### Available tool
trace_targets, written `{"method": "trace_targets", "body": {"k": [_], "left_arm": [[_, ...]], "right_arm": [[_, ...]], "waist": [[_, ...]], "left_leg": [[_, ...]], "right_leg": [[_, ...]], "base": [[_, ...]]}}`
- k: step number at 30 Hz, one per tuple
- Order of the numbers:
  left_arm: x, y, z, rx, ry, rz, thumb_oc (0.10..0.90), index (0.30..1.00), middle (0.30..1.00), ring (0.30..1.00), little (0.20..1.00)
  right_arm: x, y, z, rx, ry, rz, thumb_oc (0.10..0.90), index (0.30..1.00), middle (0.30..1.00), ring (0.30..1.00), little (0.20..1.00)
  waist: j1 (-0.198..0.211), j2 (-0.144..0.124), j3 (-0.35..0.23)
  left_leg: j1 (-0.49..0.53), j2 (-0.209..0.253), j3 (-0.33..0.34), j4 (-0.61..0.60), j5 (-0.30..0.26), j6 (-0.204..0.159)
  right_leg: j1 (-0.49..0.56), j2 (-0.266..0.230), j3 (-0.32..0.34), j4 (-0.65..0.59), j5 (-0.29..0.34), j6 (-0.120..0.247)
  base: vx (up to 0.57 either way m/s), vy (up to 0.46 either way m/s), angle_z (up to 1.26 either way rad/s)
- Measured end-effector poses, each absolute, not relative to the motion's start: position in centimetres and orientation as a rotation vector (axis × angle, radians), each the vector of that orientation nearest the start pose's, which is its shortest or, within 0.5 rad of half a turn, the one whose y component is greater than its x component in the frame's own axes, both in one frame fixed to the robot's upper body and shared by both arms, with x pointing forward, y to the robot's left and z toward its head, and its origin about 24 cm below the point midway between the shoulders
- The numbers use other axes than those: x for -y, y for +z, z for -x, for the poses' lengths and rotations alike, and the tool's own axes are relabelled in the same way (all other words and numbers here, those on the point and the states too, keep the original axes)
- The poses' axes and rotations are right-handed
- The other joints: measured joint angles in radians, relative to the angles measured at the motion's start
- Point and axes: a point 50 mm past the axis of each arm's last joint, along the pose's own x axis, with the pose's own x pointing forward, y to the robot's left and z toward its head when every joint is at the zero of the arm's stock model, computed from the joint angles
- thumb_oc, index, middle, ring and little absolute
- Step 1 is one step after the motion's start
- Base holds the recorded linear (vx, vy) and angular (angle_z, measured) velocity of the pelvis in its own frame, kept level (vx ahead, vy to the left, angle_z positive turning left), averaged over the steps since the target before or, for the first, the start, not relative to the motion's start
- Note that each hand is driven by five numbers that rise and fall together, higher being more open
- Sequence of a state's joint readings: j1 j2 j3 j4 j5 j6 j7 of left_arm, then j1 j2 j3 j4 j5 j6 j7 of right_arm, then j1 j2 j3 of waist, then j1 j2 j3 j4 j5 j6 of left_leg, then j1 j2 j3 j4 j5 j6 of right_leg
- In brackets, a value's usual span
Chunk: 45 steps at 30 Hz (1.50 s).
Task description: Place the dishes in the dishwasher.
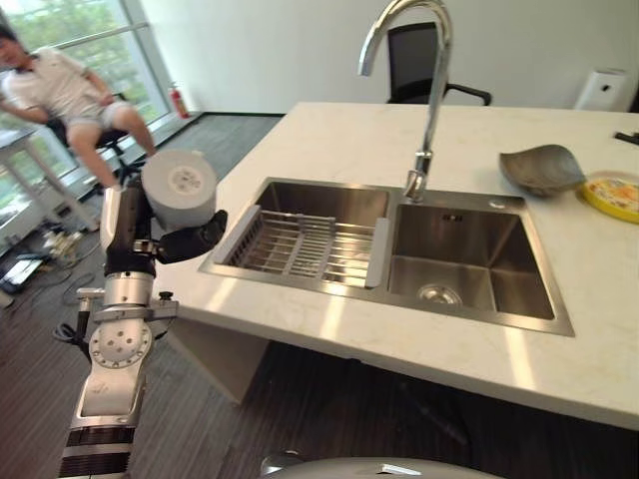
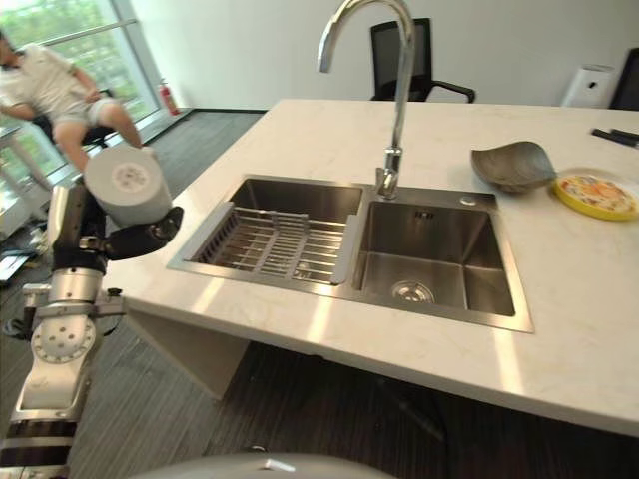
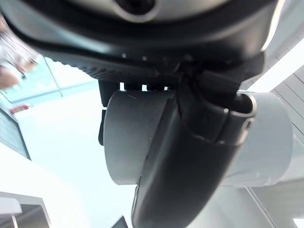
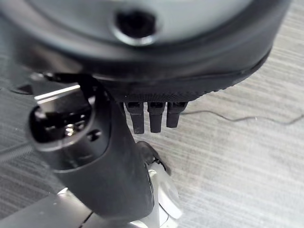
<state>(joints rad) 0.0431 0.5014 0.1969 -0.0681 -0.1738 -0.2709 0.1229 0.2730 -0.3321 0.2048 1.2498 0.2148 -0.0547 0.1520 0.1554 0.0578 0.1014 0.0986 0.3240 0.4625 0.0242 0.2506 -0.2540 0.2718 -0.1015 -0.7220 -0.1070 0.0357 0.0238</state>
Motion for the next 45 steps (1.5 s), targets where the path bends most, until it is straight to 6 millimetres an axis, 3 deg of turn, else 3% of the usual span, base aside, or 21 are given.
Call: {"method": "trace_targets", "body": {"k": [3, 5, 7, 9, 10, 11, 14, 16, 17, 18, 20, 21, 23, 24, 26, 31, 33, 35, 38, 42, 45], "left_arm": [[-25.9, 10.7, -23.3, 0.312, 0.117, -0.328, 0.4, 0.3, 0.3, 0.3, 0.3], [-26.3, 9.4, -22.5, 0.24, 0.11, -0.335, 0.4, 0.3, 0.3, 0.3, 0.3], [-27.1, 8.0, -21.9, 0.157, 0.138, -0.318, 0.4, 0.3, 0.3, 0.3, 0.3], [-27.0, 7.1, -21.7, 0.119, 0.137, -0.298, 0.4, 0.3, 0.3, 0.3, 0.3], [-27.1, 6.4, -21.6, 0.093, 0.149, -0.273, 0.4, 0.3, 0.3, 0.3, 0.3], [-27.5, 6.1, -21.7, 0.08, 0.171, -0.26, 0.4, 0.3, 0.3, 0.3, 0.3], [-27.0, 7.4, -23.3, 0.142, 0.155, -0.237, 0.4, 0.3, 0.3, 0.3, 0.3], [-26.8, 6.9, -23.2, 0.107, 0.142, -0.234, 0.4, 0.3, 0.3, 0.3, 0.3], [-26.6, 6.5, -22.9, 0.087, 0.112, -0.233, 0.4, 0.3, 0.3, 0.3, 0.3], [-26.3, 6.0, -22.8, 0.069, 0.096, -0.231, 0.4, 0.3, 0.3, 0.3, 0.3], [-25.9, 6.2, -23.0, 0.071, 0.068, -0.265, 0.4, 0.3, 0.3, 0.3, 0.3], [-25.4, 6.9, -22.9, 0.101, 0.042, -0.286, 0.4, 0.3, 0.3, 0.3, 0.3], [-25.6, 8.0, -23.2, 0.139, 0.05, -0.324, 0.4, 0.3, 0.3, 0.3, 0.3], [-25.7, 8.9, -24.3, 0.17, 0.062, -0.33, 0.4, 0.3, 0.3, 0.3, 0.3], [-22.8, 9.3, -27.8, 0.182, -0.037, -0.309, 0.4, 0.3, 0.3, 0.3, 0.3], [-17.8, 7.1, -28.0, 0.111, -0.285, -0.318, 0.4, 0.3, 0.3, 0.3, 0.3], [-17.3, 6.6, -26.8, 0.097, -0.34, -0.314, 0.4, 0.3, 0.3, 0.3, 0.3], [-17.9, 5.3, -25.2, 0.043, -0.33, -0.298, 0.4, 0.3, 0.3, 0.3, 0.3], [-19.1, 4.7, -24.7, -0.007, -0.312, -0.321, 0.4, 0.3, 0.3, 0.3, 0.3], [-20.3, 4.2, -23.9, -0.04, -0.271, -0.319, 0.4, 0.3, 0.3, 0.3, 0.3], [-20.3, 4.4, -24.0, -0.029, -0.263, -0.328, 0.4, 0.3, 0.3, 0.3, 0.3]], "right_arm": [[25.3, -16.2, 4.5, -1.514, -0.082, 0.068, 0.8, 0.9, 0.9, 0.9, 0.9], [26.1, -16.0, 4.3, -1.515, -0.119, 0.059, 0.8, 0.9, 0.9, 0.9, 0.9], [26.9, -15.8, 3.9, -1.506, -0.152, 0.071, 0.8, 0.9, 0.9, 0.9, 0.9], [27.8, -15.4, 4.3, -1.512, -0.185, 0.077, 0.8, 0.9, 0.9, 0.9, 0.9], [28.2, -15.2, 5.1, -1.537, -0.208, 0.082, 0.8, 0.9, 0.9, 0.9, 0.9], [27.6, -15.5, 5.0, -1.537, -0.194, 0.065, 0.8, 0.9, 0.9, 0.9, 0.9], [26.5, -16.0, 3.7, -1.505, -0.19, 0.018, 0.8, 0.9, 0.9, 0.9, 0.9], [26.4, -16.1, 3.7, -1.53, -0.203, 0.029, 0.8, 0.9, 0.9, 0.9, 0.9], [27.3, -15.8, 4.2, -1.532, -0.255, 0.023, 0.8, 0.9, 0.9, 0.9, 0.9], [28.2, -15.5, 4.6, -1.538, -0.301, 0.031, 0.8, 0.9, 0.9, 0.9, 0.9], [27.7, -15.7, 3.6, -1.497, -0.308, 0.024, 0.8, 0.9, 0.9, 0.9, 0.9], [28.2, -15.5, 4.0, -1.516, -0.32, 0.031, 0.8, 0.9, 0.9, 0.9, 0.9], [28.1, -15.6, 3.1, -1.492, -0.311, 0.038, 0.8, 0.9, 0.9, 0.9, 0.9], [27.2, -15.9, 2.1, -1.445, -0.27, 0.024, 0.8, 0.9, 0.9, 0.9, 0.9], [25.6, -16.2, 0.5, -1.357, -0.269, -0.052, 0.8, 0.9, 0.9, 0.9, 0.9], [25.2, -16.4, -3.5, -1.302, -0.248, -0.035, 0.8, 0.9, 0.9, 0.9, 0.9], [24.7, -16.5, -3.9, -1.302, -0.227, -0.026, 0.8, 0.9, 0.9, 0.9, 0.9], [25.1, -16.3, -5.4, -1.271, -0.232, -0.018, 0.8, 0.9, 0.9, 0.9, 0.9], [24.4, -15.9, -8.7, -1.186, -0.204, -0.023, 0.8, 0.9, 0.9, 0.9, 0.9], [21.5, -15.1, -12.4, -1.036, -0.091, -0.059, 0.8, 0.9, 0.9, 0.9, 0.9], [18.1, -15.6, -12.1, -1.041, 0.008, -0.136, 0.8, 0.9, 0.9, 0.9, 0.9]], "waist": [[-0.012, -0.041, -0.013], [0.001, -0.06, -0.015], [-0.022, -0.051, -0.013], [-0.045, -0.034, -0.014], [-0.057, -0.007, -0.027], [-0.079, -0.01, -0.03], [-0.132, 0.019, -0.033], [-0.104, -0.019, -0.035], [-0.112, -0.006, -0.043], [-0.117, -0.004, -0.044], [-0.114, -0.032, -0.04], [-0.105, -0.021, -0.043], [-0.119, -0.056, -0.033], [-0.147, -0.045, -0.012], [-0.198, -0.009, 0.014], [-0.218, -0.028, 0.026], [-0.194, -0.073, 0.023], [-0.135, -0.068, 0.016], [-0.091, -0.067, 0.015], [-0.098, -0.099, 0.009], [-0.139, -0.15, -0.026]], "left_leg": [[-0.022, 0.084, 0.245, 0.002, 0.01, 0.023], [-0.014, 0.13, 0.276, 0.024, 0.045, 0.008], [-0.005, 0.137, 0.216, 0.051, 0.057, 0.01], [0.004, 0.119, 0.21, 0.059, 0.131, 0.113], [-0.005, 0.052, 0.21, 0.049, 0.062, 0.195], [-0.046, 0.017, 0.177, 0.022, 0.051, 0.209], [-0.157, -0.026, 0.07, -0.129, -0.004, 0.188], [-0.143, -0.028, 0.186, -0.08, -0.025, 0.162], [-0.119, -0.002, 0.2, -0.036, -0.039, 0.128], [-0.088, -0.046, 0.159, -0.048, -0.045, 0.141], [-0.19, -0.083, 0.098, 0.121, -0.158, 0.187], [-0.192, -0.151, 0.044, 0.031, -0.145, 0.216], [-0.159, -0.212, 0.005, -0.044, -0.143, 0.279], [-0.161, -0.209, -0.063, -0.063, -0.13, 0.287], [-0.179, -0.201, -0.232, -0.082, -0.11, 0.295], [-0.112, -0.317, -0.414, -0.121, -0.148, 0.295], [-0.081, -0.327, -0.34, -0.12, -0.158, 0.275], [-0.065, -0.3, -0.306, -0.116, -0.161, 0.224], [-0.063, -0.273, -0.301, -0.111, -0.159, 0.215], [-0.013, -0.259, -0.217, -0.109, -0.158, 0.212], [0.023, -0.25, -0.167, -0.11, -0.157, 0.212]], "right_leg": [[0.034, -0.028, -0.234, 0.015, -0.005, 0.014], [0.033, -0.062, -0.313, 0.001, 0.016, 0.02], [0.037, -0.099, -0.315, 0.007, 0.032, 0.022], [0.031, -0.118, -0.217, 0.035, 0.033, 0.011], [0.022, -0.183, -0.189, 0.152, 0.006, 0.079], [-0.003, -0.215, -0.178, 0.248, -0.071, 0.135], [-0.046, -0.076, -0.168, 0.135, -0.078, 0.115], [-0.023, -0.137, -0.247, 0.121, -0.036, 0.108], [0.025, -0.174, -0.297, 0.144, -0.01, 0.145], [0.051, -0.232, -0.316, 0.187, 0.005, 0.158], [0.082, -0.29, -0.349, 0.224, 0.099, 0.072], [0.086, -0.333, -0.358, 0.274, 0.159, 0.052], [0.055, -0.385, -0.233, 0.378, 0.14, 0.058], [0.02, -0.305, -0.045, 0.334, 0.022, 0.123], [-0.016, -0.086, 0.224, 0.19, -0.112, 0.134], [-0.111, -0.053, 0.274, 0.004, -0.075, 0.086], [-0.112, -0.077, 0.248, 0.01, -0.005, 0.076], [-0.071, -0.059, 0.205, 0.003, -0.019, 0.088], [-0.071, -0.03, 0.211, 0.009, -0.022, 0.084], [-0.057, -0.026, 0.24, 0.013, -0.022, 0.085], [-0.043, -0.021, 0.257, 0.015, -0.022, 0.085]], "base": [[-0.33, 0.147, 1.88], [-0.28, 0.194, 1.41], [-0.29, 0.271, 1.42], [-0.25, 0.247, 1.61], [-0.24, 0.296, 2.11], [-0.21, 0.334, 2.04], [-0.13, 0.475, 2.24], [0.0, 0.463, 1.41], [0.04, 0.867, 1.53], [0.04, 0.663, 1.5], [0.15, 0.485, 1.15], [0.18, 0.372, 1.08], [0.22, 0.268, 1.01], [0.26, 0.251, 1.53], [0.18, 0.128, 2.06], [0.17, -0.019, 1.41], [0.14, -0.146, 1.34], [0.13, -0.088, 0.66], [0.04, -0.021, 0.0], [0.0, -0.05, -0.44], [0.05, -0.101, -0.45]]}}
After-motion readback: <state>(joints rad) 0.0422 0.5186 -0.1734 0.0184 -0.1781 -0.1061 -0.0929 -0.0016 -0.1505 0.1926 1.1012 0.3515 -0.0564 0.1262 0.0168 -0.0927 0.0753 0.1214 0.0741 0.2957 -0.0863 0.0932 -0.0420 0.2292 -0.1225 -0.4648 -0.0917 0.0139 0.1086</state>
